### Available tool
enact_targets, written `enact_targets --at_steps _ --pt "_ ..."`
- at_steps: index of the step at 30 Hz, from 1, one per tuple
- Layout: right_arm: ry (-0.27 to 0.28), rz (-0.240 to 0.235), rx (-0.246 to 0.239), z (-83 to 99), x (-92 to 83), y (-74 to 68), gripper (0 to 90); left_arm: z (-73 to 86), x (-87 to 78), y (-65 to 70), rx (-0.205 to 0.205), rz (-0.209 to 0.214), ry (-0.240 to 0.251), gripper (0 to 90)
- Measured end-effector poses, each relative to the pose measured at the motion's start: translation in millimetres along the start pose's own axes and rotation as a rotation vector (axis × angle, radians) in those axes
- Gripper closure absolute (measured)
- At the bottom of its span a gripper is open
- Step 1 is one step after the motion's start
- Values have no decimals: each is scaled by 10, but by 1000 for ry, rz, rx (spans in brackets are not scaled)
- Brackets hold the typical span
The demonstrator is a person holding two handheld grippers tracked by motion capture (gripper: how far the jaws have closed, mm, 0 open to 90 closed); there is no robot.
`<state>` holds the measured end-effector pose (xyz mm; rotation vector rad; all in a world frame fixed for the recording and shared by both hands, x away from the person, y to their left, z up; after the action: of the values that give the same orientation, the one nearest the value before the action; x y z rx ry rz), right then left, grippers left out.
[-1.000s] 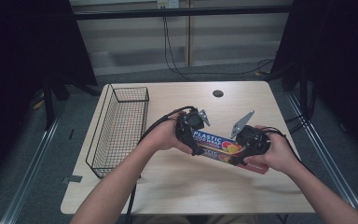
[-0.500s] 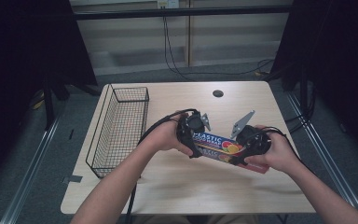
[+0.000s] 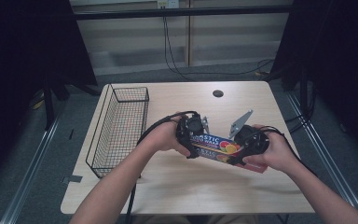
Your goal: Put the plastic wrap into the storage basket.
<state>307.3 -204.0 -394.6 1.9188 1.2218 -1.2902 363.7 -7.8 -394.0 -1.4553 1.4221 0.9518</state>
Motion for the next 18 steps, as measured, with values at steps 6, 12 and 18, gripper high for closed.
enact_targets --at_steps 6,12,18 --pt "-14 1 -20 -14 5 -13 420 0 -5 1 34 12 -43 201" --pt "-22 0 -38 -24 20 -28 419 6 -10 27 38 29 -53 242" --pt "-28 18 -81 -24 15 -40 415 23 -41 56 42 50 -50 316"
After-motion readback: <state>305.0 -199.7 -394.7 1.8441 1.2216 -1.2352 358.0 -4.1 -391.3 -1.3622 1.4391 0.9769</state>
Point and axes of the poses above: each handheld gripper's, and its own axes: x roughly forward along the jaws, z roughly out of its underside, y roughly to its right, the point moved 1 cm from there along x, roughly forward along the jaws, and after that the axes turned 2 degrees about x, right-handed, at the moved point
